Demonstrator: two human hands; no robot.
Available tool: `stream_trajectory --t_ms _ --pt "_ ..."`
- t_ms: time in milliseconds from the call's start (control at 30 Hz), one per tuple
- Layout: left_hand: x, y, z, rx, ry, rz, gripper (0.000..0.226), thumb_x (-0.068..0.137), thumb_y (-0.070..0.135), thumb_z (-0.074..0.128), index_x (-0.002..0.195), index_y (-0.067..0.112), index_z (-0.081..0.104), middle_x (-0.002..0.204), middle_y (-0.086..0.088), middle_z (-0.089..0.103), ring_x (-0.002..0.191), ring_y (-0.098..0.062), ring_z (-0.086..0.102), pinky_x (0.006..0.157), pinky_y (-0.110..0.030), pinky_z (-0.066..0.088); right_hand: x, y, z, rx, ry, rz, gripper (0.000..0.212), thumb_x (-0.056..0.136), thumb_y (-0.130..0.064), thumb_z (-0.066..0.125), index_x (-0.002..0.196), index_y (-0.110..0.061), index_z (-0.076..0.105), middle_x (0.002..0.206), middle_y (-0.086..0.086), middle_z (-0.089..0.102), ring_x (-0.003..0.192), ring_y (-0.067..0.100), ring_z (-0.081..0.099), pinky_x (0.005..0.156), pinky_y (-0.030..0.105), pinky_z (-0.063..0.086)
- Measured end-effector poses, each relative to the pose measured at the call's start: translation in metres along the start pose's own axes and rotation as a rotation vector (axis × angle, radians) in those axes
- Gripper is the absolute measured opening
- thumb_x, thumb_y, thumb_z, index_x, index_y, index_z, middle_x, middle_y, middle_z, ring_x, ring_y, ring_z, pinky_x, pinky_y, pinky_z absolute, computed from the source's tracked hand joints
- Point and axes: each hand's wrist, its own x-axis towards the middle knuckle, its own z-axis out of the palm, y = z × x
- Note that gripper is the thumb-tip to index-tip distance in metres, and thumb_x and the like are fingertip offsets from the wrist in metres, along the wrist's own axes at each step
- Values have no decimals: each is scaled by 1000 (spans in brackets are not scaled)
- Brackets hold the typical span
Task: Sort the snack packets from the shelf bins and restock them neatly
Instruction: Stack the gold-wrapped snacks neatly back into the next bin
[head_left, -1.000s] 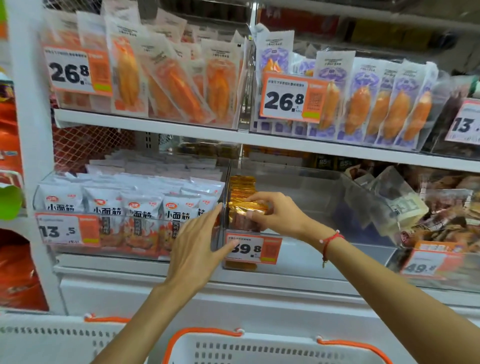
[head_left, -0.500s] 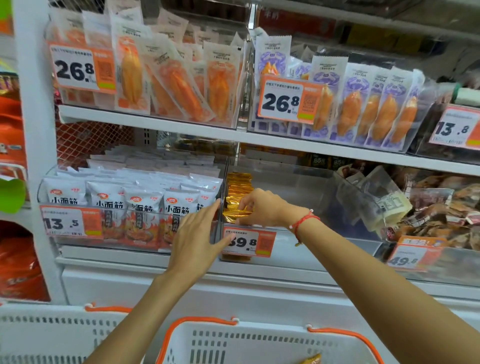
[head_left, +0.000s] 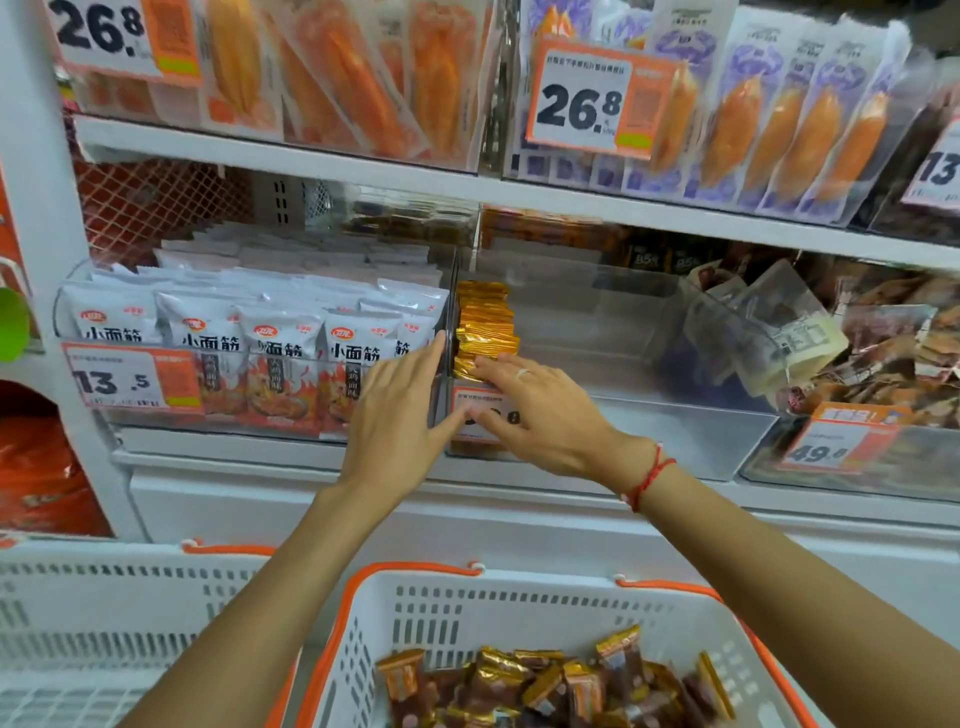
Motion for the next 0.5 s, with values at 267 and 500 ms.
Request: stream_trajectory --t_ms 267,500 --pt "1 7 -10 48 -87 -22 83 88 53 54 154 19 16 152 -3 36 138 -22 31 114 -36 23 7 4 -13 87 -122 -12 64 94 -54 48 147 -20 35 152 0 36 138 18 32 108 39 34" --pt "-12 20 -39 3 -90 -36 74 90 32 65 151 20 25 152 -1 36 138 -19 32 109 -34 28 -46 11 -29 127 225 -60 42 91 -39 61 132 -29 54 137 -6 51 122 9 44 91 29 43"
